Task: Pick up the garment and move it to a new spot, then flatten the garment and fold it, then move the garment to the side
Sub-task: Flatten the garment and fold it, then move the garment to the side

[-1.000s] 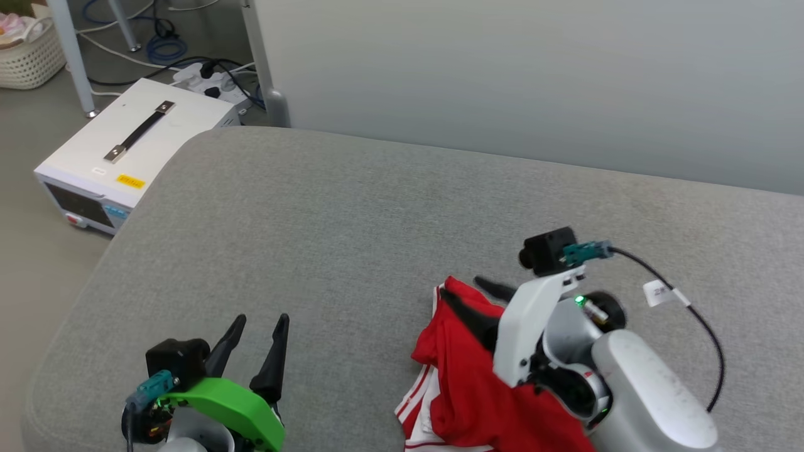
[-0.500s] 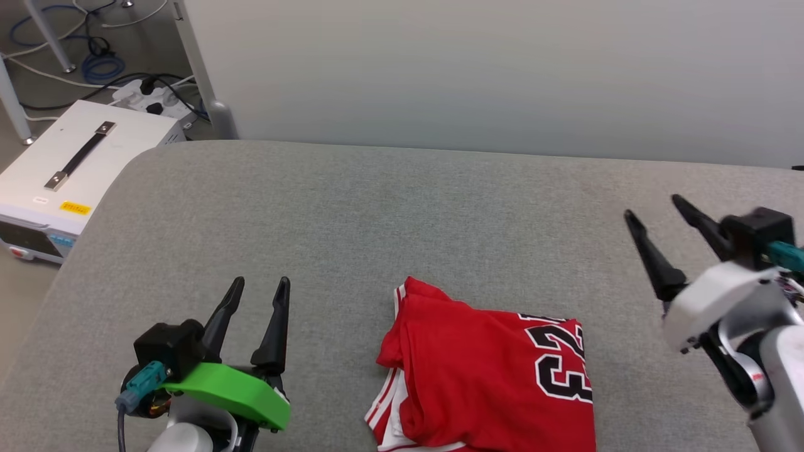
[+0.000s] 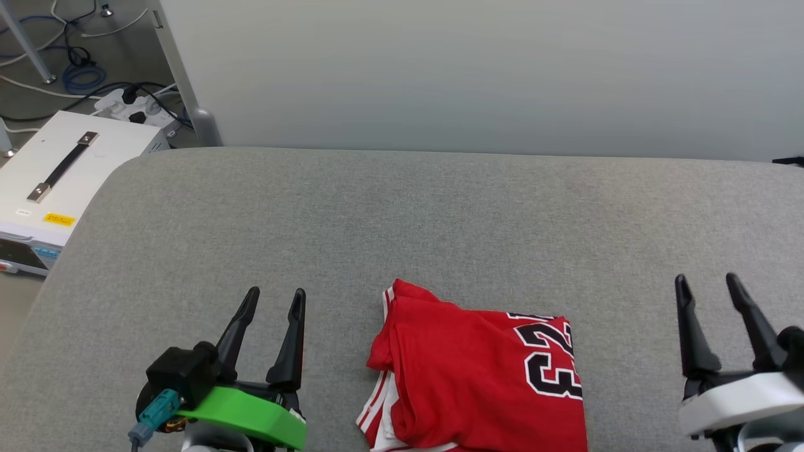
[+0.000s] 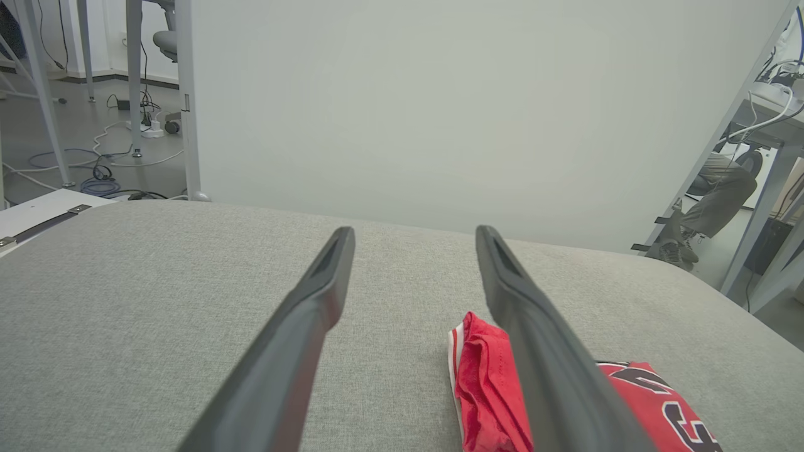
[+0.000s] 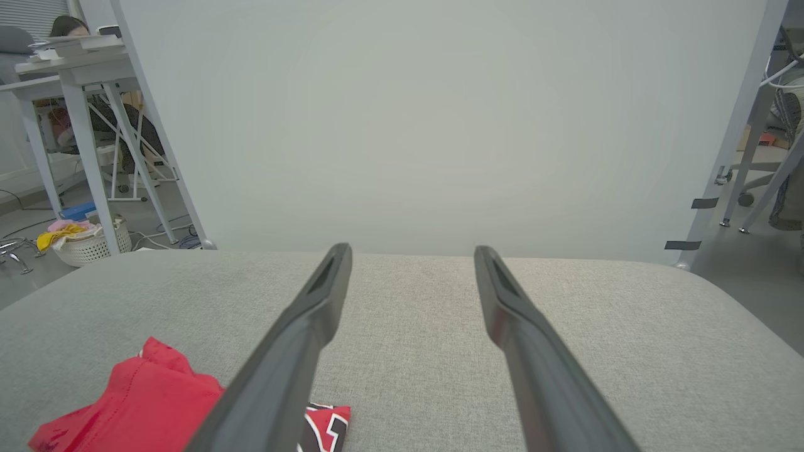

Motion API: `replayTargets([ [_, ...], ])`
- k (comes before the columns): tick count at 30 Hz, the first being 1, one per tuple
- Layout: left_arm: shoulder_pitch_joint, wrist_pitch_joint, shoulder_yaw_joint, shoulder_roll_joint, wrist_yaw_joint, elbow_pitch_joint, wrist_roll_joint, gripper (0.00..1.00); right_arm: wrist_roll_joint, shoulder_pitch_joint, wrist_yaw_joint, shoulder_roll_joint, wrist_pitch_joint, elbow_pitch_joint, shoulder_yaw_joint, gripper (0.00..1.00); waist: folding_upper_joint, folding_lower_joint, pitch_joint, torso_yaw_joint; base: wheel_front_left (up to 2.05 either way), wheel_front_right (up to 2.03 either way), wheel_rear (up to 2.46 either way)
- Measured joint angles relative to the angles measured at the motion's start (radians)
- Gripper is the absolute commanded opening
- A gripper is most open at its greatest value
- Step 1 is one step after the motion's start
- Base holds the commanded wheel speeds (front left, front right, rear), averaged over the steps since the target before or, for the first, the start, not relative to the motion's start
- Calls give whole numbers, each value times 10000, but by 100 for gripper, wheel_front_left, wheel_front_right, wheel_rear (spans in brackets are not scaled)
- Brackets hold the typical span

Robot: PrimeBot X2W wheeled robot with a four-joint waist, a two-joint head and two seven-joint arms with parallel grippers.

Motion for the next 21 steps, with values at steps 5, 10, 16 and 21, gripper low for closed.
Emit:
replayTargets([
  [5, 167, 0, 272, -324, -311, 10, 658, 100, -167, 369, 0, 351, -113, 56, 36, 100, 0, 0, 34, -5, 0, 0, 0],
  [10, 182, 0, 543, -646, -527, 82, 917, 100, -230, 398, 0, 485, -176, 244, 46, 100, 0, 0, 85, 23, 0, 0, 0],
  [16, 182, 0, 686, -769, -660, 174, 1200, 100, -230, 397, 0, 481, -174, 420, 79, 100, 0, 0, 97, 60, 0, 0, 0],
  [21, 180, 0, 696, -851, -692, 217, 1214, 100, -226, 396, 0, 418, 71, 472, 178, 100, 0, 0, 151, 99, 0, 0, 0],
])
